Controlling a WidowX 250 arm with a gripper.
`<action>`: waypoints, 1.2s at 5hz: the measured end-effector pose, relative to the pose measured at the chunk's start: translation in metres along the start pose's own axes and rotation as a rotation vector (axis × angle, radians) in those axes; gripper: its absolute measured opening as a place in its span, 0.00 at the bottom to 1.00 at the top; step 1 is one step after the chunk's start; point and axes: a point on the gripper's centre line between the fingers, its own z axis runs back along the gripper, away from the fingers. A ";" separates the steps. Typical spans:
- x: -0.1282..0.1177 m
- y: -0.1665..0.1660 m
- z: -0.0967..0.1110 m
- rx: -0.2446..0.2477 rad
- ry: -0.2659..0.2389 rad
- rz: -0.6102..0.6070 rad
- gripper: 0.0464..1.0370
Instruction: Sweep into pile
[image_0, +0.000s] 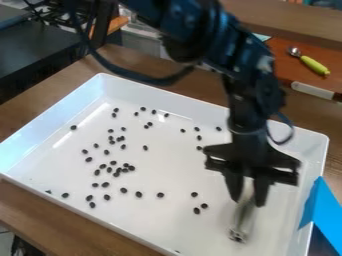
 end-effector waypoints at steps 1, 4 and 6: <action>0.004 0.022 0.001 -0.003 0.017 -0.009 0.29; 0.016 0.083 0.007 -0.014 0.099 -0.030 0.29; 0.032 0.124 0.012 -0.019 0.088 -0.013 0.29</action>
